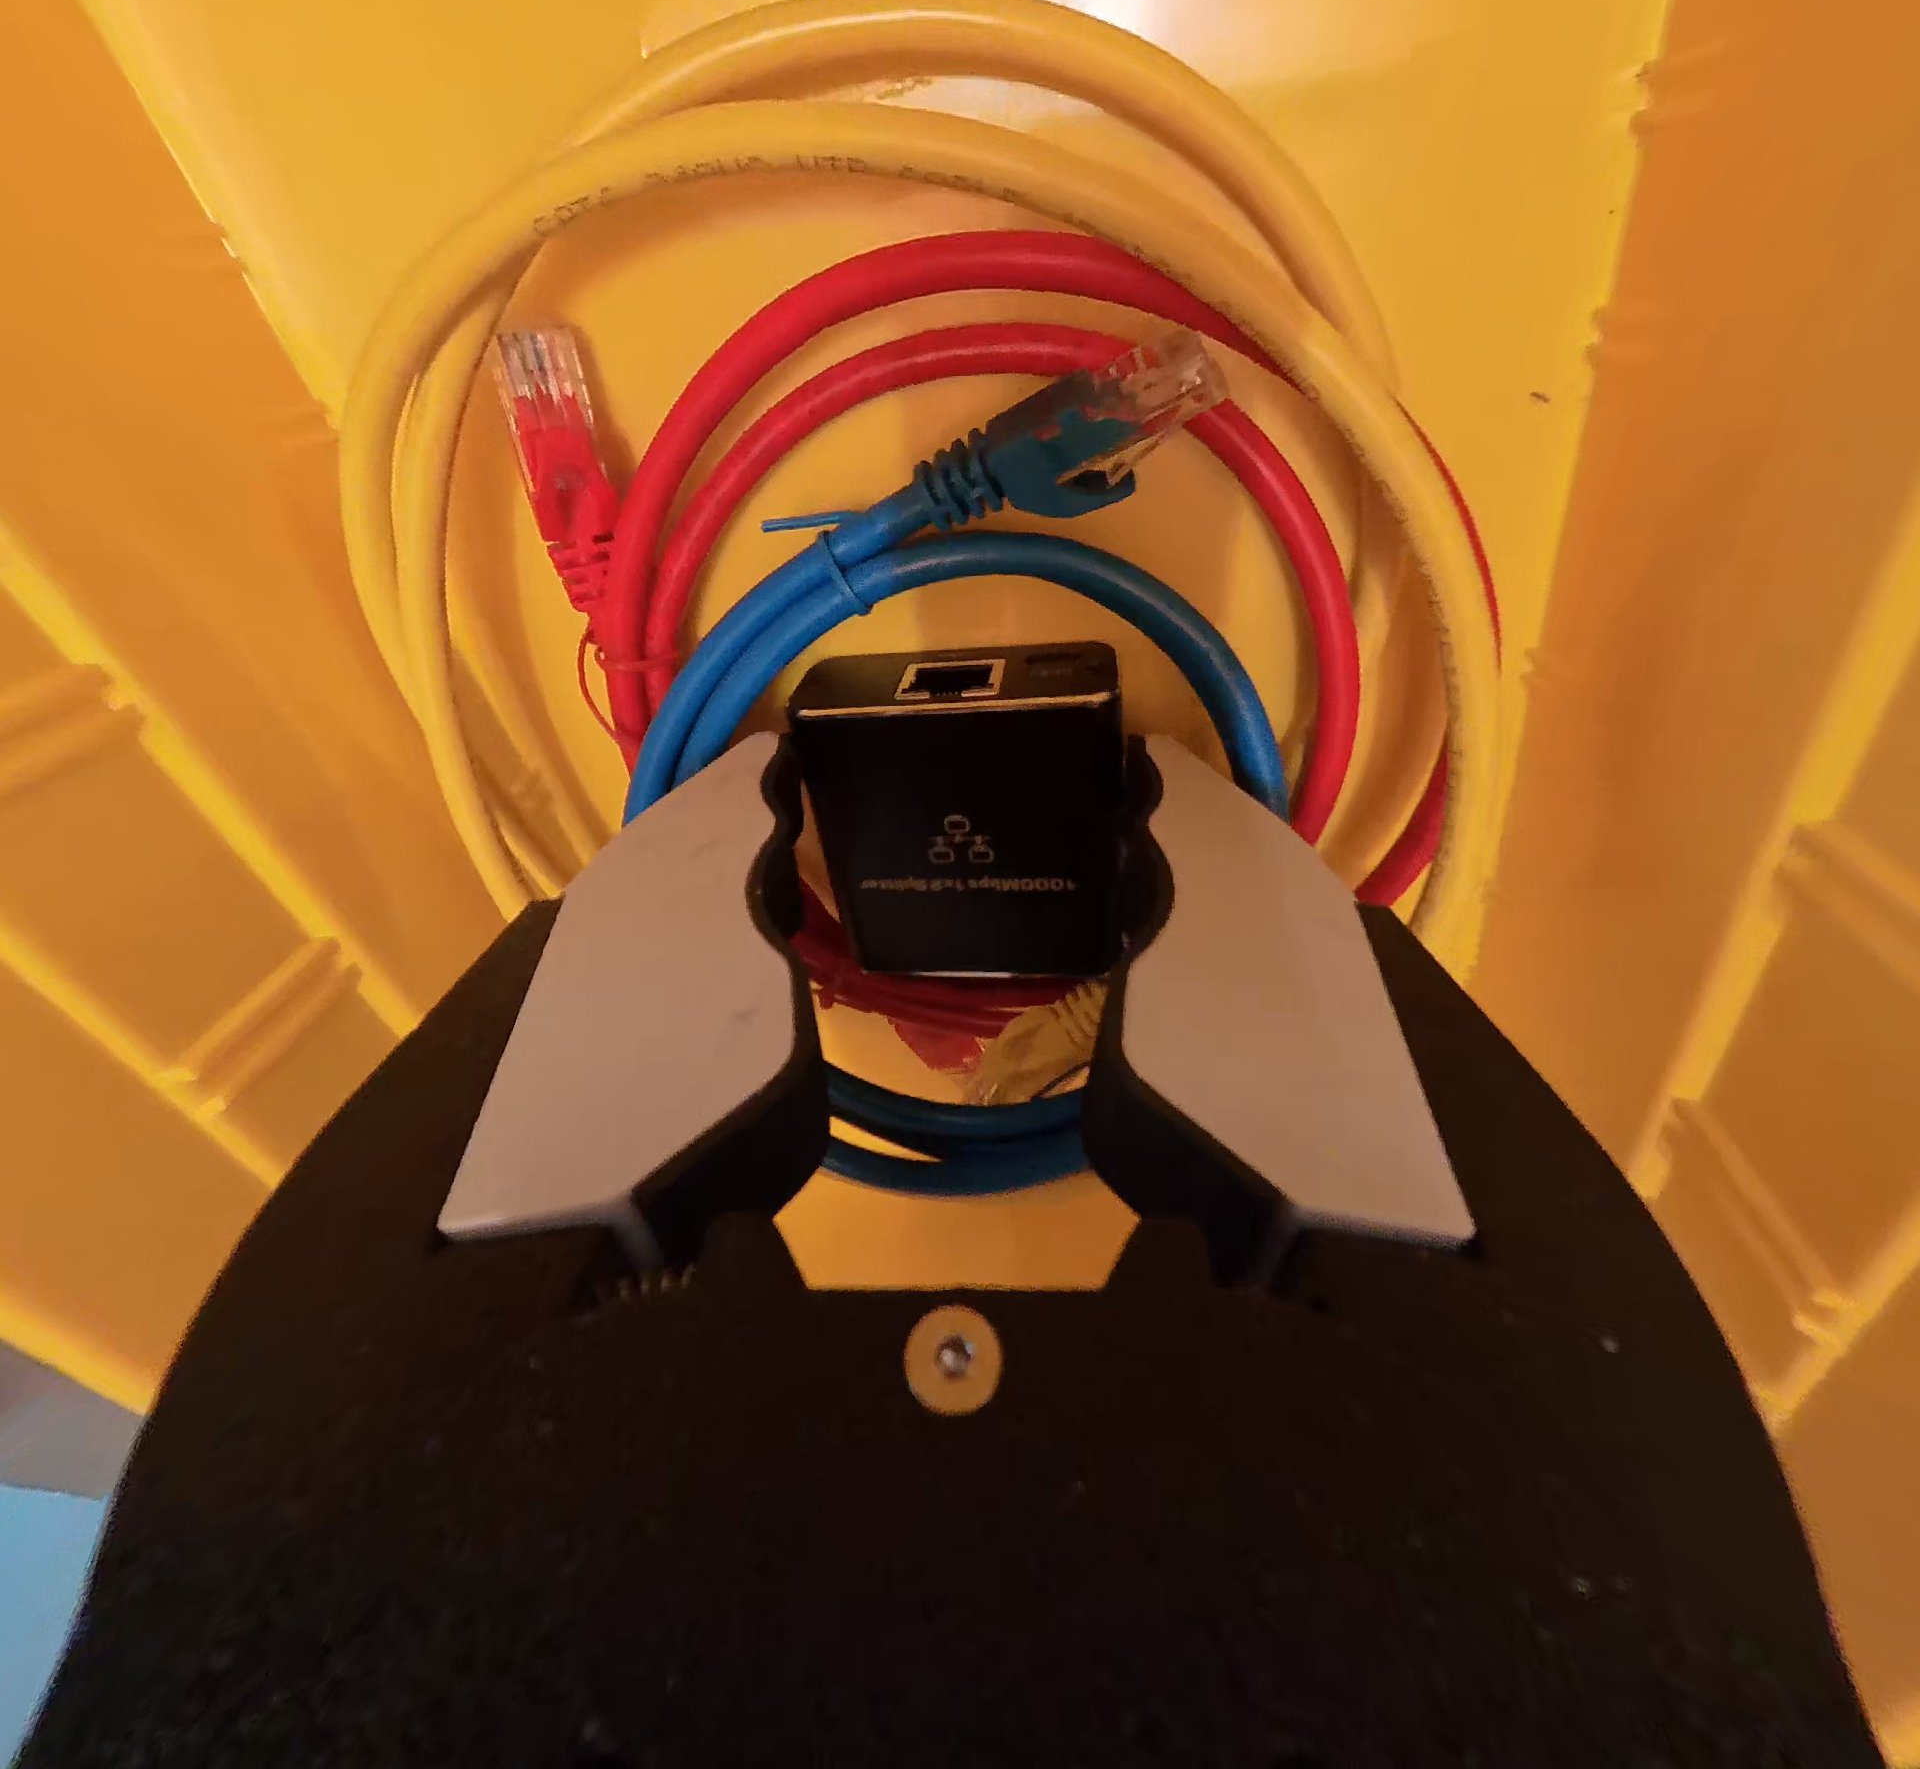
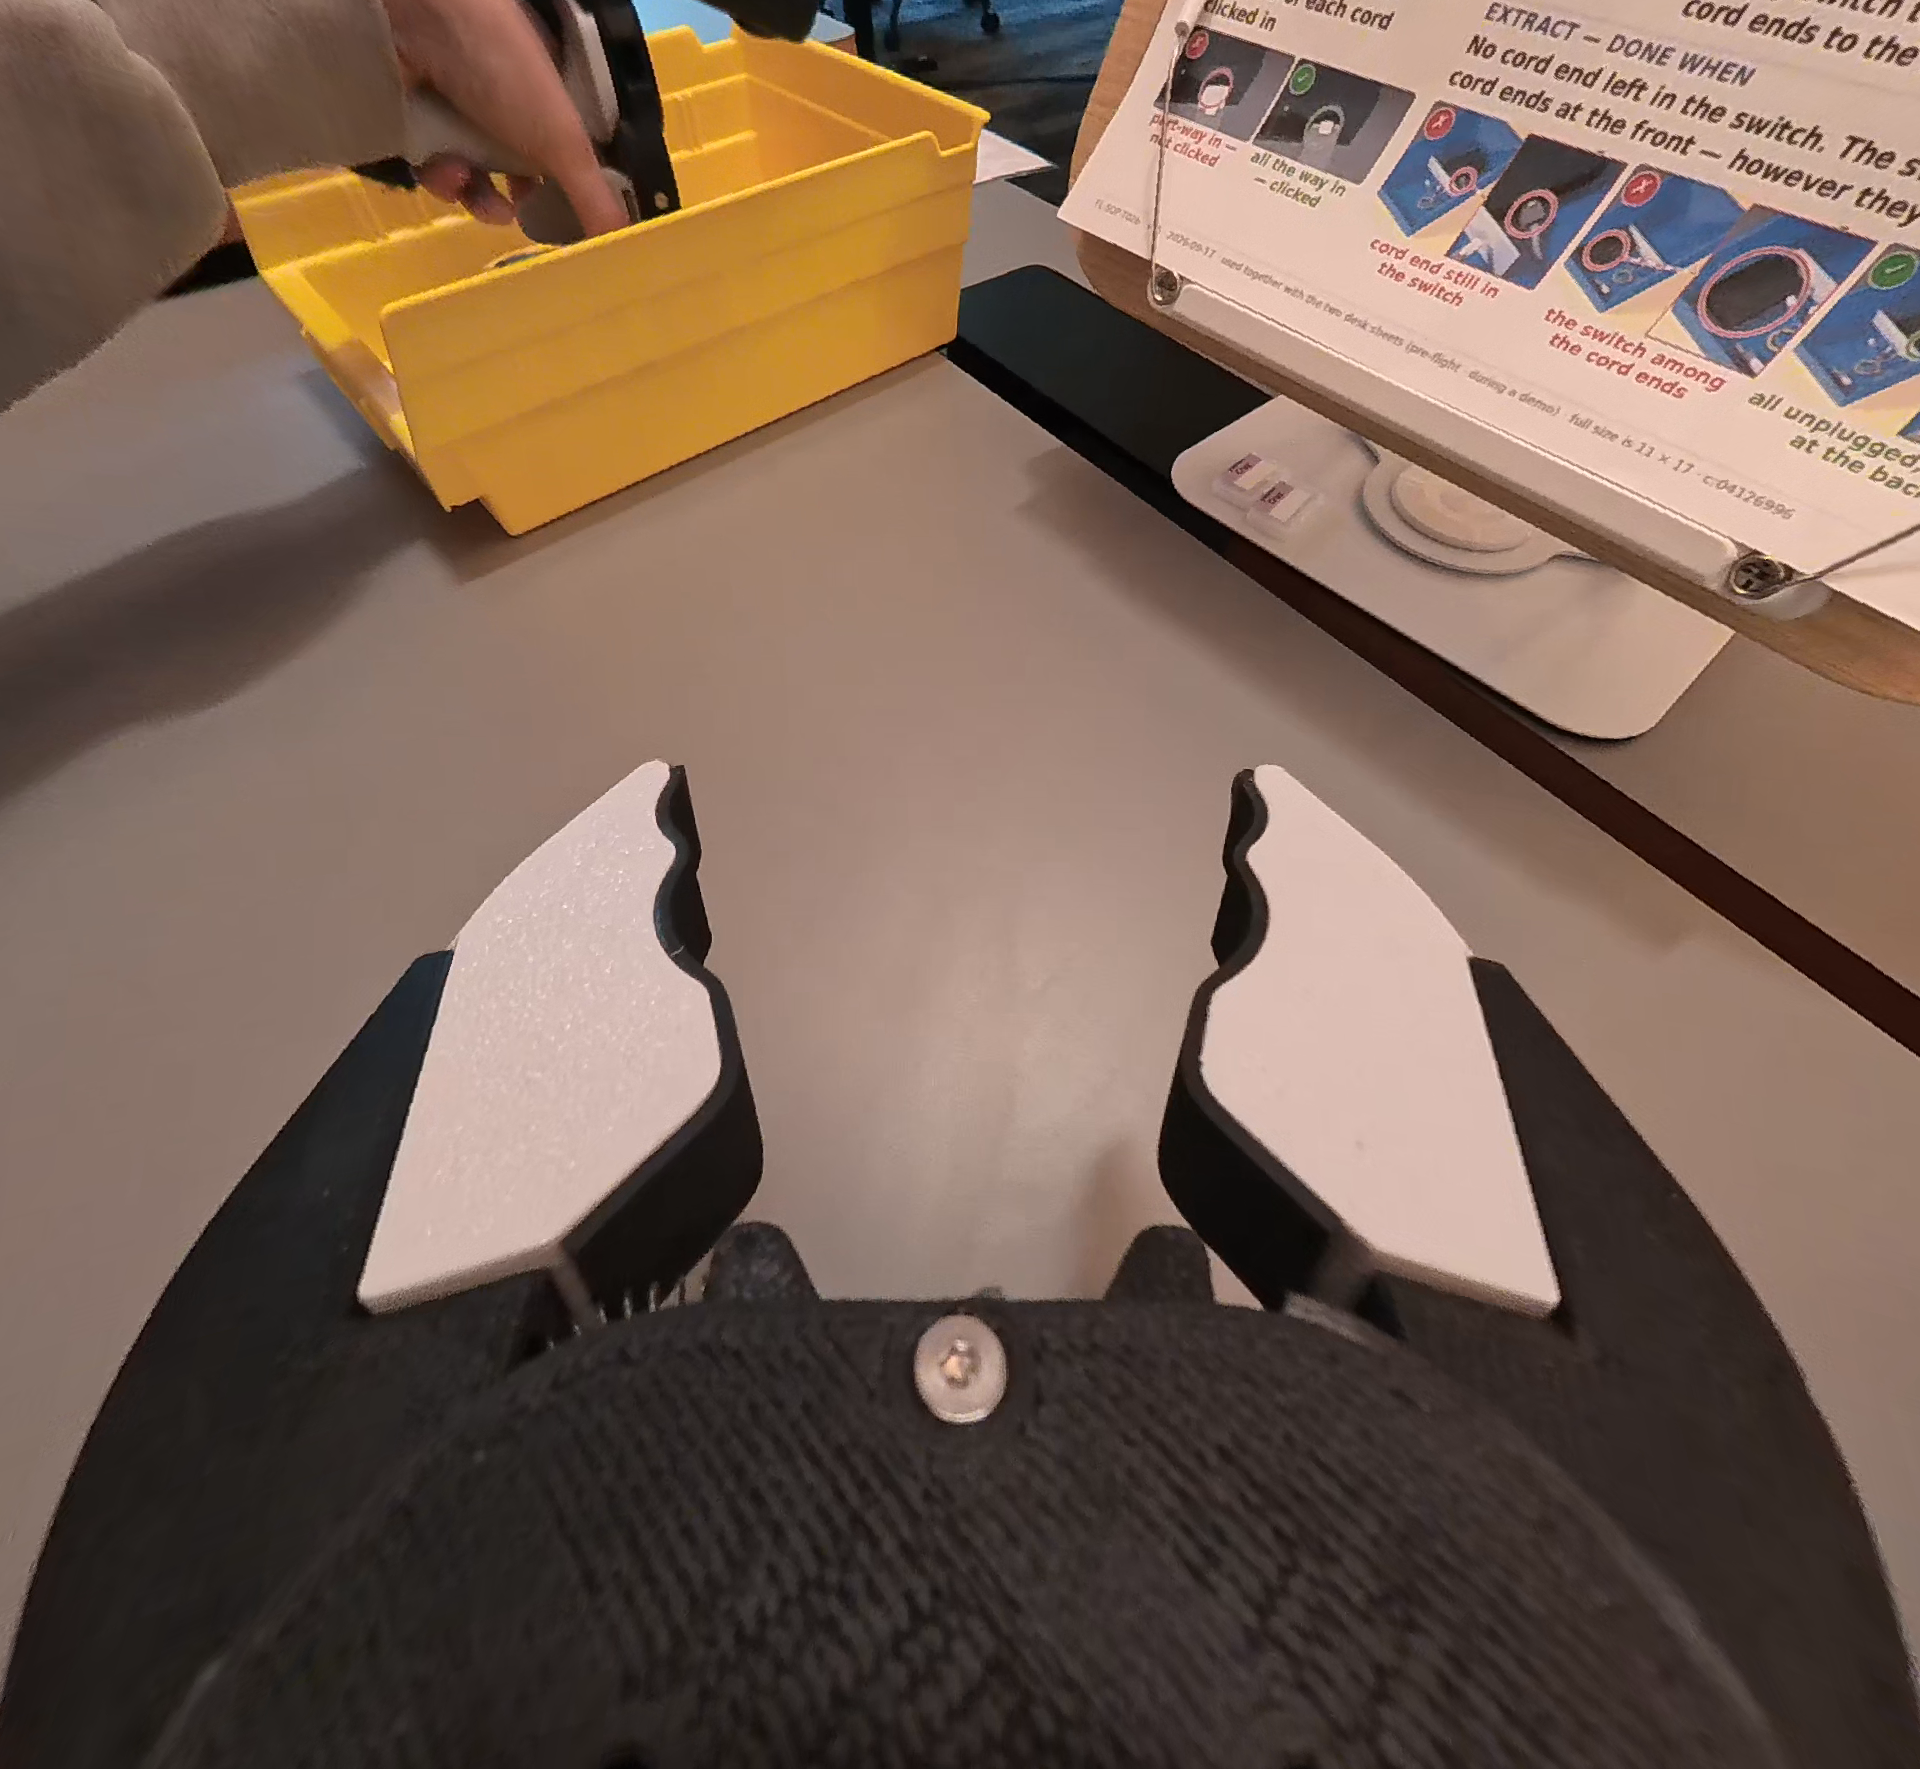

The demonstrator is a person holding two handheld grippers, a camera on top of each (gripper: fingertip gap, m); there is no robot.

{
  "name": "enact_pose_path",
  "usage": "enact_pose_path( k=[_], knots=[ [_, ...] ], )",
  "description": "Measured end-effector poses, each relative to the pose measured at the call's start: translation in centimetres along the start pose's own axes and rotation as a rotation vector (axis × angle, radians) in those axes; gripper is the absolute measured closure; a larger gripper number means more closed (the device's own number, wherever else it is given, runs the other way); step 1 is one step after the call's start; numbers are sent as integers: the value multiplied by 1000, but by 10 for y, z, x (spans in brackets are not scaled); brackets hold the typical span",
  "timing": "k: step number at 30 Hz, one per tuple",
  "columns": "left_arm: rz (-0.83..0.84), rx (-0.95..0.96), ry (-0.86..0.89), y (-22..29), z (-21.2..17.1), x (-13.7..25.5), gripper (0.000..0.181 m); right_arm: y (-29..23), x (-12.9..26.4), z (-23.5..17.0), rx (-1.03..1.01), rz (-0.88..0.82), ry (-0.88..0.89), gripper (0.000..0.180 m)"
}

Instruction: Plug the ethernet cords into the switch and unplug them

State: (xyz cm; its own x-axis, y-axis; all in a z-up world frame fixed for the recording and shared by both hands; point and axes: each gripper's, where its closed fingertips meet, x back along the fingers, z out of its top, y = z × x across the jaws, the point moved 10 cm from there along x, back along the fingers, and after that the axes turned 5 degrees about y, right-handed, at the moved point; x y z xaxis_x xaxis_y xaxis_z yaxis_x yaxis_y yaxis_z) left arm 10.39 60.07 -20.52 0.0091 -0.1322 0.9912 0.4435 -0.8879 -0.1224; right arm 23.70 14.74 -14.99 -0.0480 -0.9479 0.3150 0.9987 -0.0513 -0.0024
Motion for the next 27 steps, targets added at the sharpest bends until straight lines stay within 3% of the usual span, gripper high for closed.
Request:
enact_pose_path(
  k=[9,17,22,27],
  knots=[
    [-38,-1,165,-3,-9,3,123,0,6,5,25,-10,16,85],
    [-68,-38,408,-14,-26,57,123,-6,9,11,50,1,40,88],
    [-127,-276,624,-2,-43,115,123,-16,9,17,58,29,61,91],
    [-208,-693,838,52,-79,169,123,-33,11,29,-4,155,155,94]
  ],
)
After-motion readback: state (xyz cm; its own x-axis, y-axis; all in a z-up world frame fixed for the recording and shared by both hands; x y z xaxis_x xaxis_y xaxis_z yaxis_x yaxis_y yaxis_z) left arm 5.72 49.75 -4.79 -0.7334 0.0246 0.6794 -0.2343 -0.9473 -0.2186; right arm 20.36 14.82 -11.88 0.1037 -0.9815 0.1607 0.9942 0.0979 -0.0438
